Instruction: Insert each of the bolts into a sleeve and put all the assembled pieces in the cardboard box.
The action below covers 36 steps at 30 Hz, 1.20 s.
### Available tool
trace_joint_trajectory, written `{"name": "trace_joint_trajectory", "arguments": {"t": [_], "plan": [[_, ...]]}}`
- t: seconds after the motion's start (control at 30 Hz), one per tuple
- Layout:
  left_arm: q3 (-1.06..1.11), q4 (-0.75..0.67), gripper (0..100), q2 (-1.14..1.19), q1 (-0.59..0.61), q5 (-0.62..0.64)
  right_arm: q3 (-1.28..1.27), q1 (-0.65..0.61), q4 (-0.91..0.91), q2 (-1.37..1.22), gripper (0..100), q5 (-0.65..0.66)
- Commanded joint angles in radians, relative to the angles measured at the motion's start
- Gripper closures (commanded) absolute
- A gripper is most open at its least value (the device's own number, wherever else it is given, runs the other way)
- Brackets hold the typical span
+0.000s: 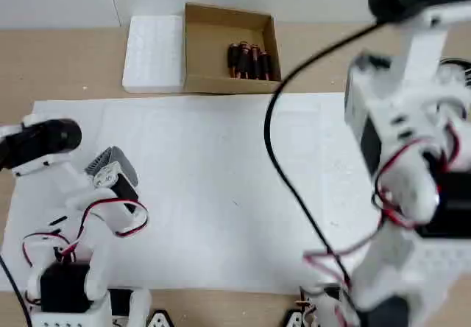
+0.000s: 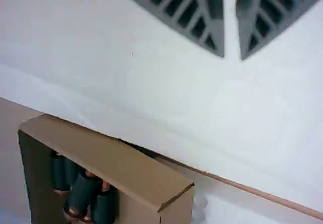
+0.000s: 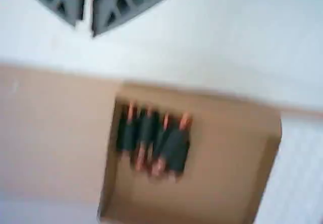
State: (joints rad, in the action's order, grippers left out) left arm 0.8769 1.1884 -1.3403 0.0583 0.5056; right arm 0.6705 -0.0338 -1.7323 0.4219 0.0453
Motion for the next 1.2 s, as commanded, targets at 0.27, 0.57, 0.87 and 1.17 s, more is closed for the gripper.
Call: {"name": "trace_joint_trajectory", "arguments": {"t": [0.27,0.57,0.87,1.17], "plan": [[0.101,-0.017,99,-0.144,0.006,0.006,-1.051,0.004,0.248,0.763,99.4,0.000],[0.193,0.003,99,-0.249,0.005,0.006,-1.623,0.004,0.398,1.283,99.5,0.003],[0.294,-0.003,99,-0.310,-0.064,0.005,-1.854,0.004,0.519,1.391,99.5,0.000],[0.516,-0.060,99,-0.462,-0.098,-0.157,-2.033,0.002,0.627,1.392,99.5,0.005]]}}
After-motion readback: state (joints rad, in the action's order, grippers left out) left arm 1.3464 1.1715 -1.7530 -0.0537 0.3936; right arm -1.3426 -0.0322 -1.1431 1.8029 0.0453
